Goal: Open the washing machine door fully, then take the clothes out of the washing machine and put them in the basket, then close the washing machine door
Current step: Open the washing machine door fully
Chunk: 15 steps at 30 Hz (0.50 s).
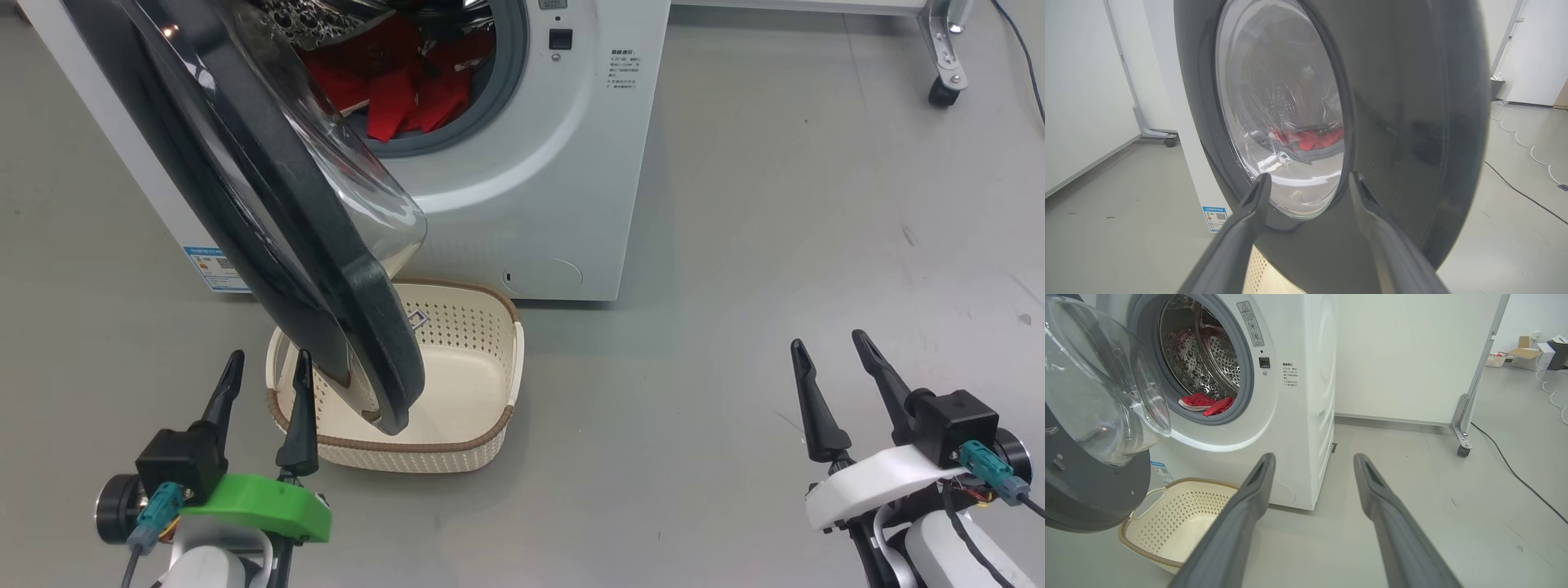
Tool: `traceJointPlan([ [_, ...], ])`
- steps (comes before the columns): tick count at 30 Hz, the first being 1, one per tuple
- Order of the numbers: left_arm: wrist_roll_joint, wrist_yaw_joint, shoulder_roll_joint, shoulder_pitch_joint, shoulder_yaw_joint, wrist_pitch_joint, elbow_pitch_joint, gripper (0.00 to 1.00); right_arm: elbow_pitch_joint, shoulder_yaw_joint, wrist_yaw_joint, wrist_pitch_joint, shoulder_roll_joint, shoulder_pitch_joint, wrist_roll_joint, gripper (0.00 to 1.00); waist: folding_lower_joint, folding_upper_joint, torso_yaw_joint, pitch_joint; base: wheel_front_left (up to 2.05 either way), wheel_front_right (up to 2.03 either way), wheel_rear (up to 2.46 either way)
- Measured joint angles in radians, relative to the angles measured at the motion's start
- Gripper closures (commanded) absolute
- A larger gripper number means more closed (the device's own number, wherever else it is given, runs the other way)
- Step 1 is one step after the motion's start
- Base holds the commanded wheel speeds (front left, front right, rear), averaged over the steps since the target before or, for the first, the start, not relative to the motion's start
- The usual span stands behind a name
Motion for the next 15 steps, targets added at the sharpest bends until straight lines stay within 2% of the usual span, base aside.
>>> traceJointPlan([
  [15, 0.0, 0.0, 0.0, 0.001, -0.003, 0.0, 0.003, 0.0, -0.005, -0.032, 0.0, 0.0, 0.032, 0.042, -0.048, 0.0, 0.0, 0.0, 0.003, -0.006, 0.0, 0.0, 0.0],
])
